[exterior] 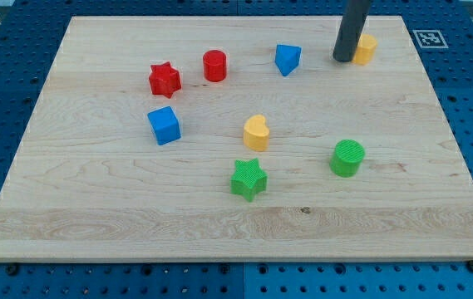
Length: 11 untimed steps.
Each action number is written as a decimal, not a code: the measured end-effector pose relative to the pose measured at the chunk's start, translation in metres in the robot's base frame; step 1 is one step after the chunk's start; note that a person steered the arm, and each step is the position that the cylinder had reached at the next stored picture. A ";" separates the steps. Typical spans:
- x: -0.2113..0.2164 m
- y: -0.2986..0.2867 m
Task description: Slide the yellow hexagon to the yellow heart
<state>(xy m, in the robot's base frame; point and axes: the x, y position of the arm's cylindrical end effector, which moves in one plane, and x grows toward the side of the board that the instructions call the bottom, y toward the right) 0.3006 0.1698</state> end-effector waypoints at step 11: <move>-0.052 0.031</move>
<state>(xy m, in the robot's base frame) 0.2482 0.2011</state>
